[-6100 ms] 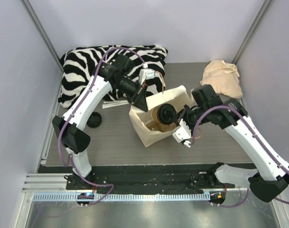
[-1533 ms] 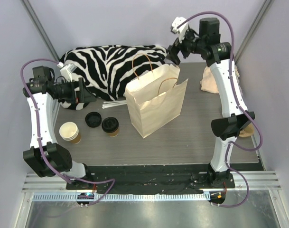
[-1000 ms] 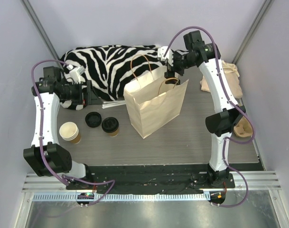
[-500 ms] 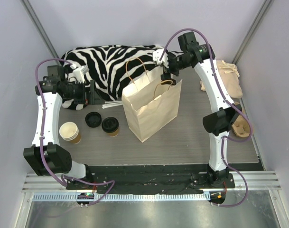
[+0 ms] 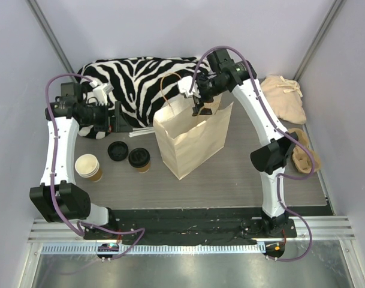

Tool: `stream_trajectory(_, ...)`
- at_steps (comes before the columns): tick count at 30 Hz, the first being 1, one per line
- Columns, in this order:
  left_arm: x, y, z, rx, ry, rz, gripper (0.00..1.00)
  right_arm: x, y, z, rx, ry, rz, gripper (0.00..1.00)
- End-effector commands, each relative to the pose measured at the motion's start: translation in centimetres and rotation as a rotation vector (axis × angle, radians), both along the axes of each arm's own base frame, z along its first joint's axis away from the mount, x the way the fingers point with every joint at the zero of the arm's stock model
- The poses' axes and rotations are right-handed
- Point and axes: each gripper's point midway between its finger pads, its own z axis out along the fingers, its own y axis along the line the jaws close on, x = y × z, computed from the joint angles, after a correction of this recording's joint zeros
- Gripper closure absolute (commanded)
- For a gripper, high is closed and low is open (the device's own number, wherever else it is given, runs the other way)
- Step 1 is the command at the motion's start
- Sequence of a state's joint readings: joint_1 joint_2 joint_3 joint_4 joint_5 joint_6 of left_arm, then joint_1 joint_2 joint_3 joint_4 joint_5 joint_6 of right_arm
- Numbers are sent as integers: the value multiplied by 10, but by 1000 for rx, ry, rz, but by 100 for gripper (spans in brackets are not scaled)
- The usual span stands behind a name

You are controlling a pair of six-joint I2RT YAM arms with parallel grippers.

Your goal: Pack the takeout coffee

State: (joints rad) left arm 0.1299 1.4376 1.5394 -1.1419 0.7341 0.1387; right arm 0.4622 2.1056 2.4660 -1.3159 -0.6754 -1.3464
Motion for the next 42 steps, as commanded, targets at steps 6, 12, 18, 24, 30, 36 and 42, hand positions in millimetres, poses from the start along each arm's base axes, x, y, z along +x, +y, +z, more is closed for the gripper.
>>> stream_trajectory(6,-12,-3,10,20,-62,-14,0,-23,-12,7,-78,-21,42,46)
stream_trajectory(12,-8,-1,-4,73,-38,-33,0,-22,-35,22,-84,34,-151,94)
stream_trajectory(18,9,-7,-2,169,-136,-53,0,-10,-54,63,42,43,-441,99)
stream_trajectory(24,1,-17,-25,317,-193,-177,0,-33,-61,88,152,56,-528,99)
stream_trajectory(30,-7,-27,-51,349,-191,-301,0,-51,-61,74,144,149,-579,99)
stream_trajectory(36,-15,-44,-71,447,-286,-403,0,-58,-60,69,147,217,-622,99)
stream_trajectory(42,-13,-46,-96,520,-256,-435,1,-62,-57,63,136,268,-626,99)
